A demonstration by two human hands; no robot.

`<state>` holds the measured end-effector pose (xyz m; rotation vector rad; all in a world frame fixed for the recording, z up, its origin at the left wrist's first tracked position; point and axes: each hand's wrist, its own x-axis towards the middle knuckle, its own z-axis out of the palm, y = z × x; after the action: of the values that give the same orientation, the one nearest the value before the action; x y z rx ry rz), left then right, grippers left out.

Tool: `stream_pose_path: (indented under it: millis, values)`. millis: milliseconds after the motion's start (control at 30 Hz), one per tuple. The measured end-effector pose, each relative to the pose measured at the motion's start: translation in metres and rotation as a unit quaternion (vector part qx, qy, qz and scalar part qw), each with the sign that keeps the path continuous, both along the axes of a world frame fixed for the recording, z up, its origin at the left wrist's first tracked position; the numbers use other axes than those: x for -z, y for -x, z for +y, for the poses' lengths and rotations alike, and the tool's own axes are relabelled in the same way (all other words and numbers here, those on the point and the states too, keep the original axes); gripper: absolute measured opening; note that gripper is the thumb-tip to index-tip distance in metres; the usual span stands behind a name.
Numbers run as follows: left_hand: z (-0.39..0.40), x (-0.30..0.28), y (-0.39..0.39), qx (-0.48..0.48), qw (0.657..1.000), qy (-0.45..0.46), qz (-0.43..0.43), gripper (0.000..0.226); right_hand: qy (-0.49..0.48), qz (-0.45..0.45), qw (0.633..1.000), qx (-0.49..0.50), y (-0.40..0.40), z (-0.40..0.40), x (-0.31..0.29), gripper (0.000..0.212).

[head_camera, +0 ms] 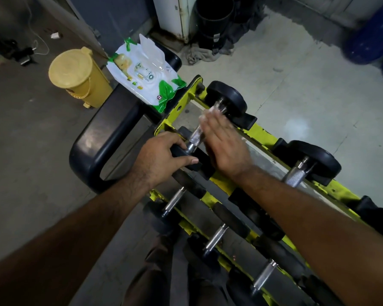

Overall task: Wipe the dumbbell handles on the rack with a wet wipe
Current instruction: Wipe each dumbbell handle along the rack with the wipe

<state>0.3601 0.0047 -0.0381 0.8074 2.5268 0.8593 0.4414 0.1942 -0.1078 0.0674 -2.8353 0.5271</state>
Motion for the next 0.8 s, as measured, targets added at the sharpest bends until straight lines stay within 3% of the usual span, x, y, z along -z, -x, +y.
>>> stream_pose_path:
  millis: [67,233,300,400,533,567,700,800]
  values:
    - [-0.001,0.000,0.000,-0.003,1.000,-0.005,0.000,0.041,-0.012,0.007,0.998,-0.063,0.000,0.005,0.001,0.054]
    - [-0.008,0.017,-0.014,-0.023,0.997,-0.080,-0.005,0.044,-0.008,0.029,0.999,0.040,0.007,0.013,0.003,0.054]
    - [-0.009,0.024,-0.023,-0.043,0.992,-0.120,0.001,0.043,0.010,0.024,0.999,-0.022,-0.001,-0.008,0.009,0.055]
    - [-0.009,0.030,-0.037,-0.028,0.990,-0.107,0.093,0.038,-0.016,0.019,0.995,-0.101,-0.002,0.011,0.003,0.051]
    - [-0.004,0.042,-0.050,0.000,0.973,-0.085,0.215,0.036,-0.033,0.043,0.998,0.032,0.007,0.023,-0.003,0.056]
    - [-0.004,0.044,-0.051,0.007,0.970,-0.075,0.232,0.037,-0.030,0.039,0.998,0.026,0.004,0.013,-0.001,0.054]
    - [-0.007,0.050,-0.049,0.044,0.962,-0.048,0.264,0.043,-0.032,0.024,0.994,-0.106,-0.009,0.012,0.010,0.048]
    - [-0.009,0.053,-0.047,0.055,0.965,-0.034,0.255,0.048,-0.021,0.025,0.999,0.019,0.007,0.026,0.002,0.054]
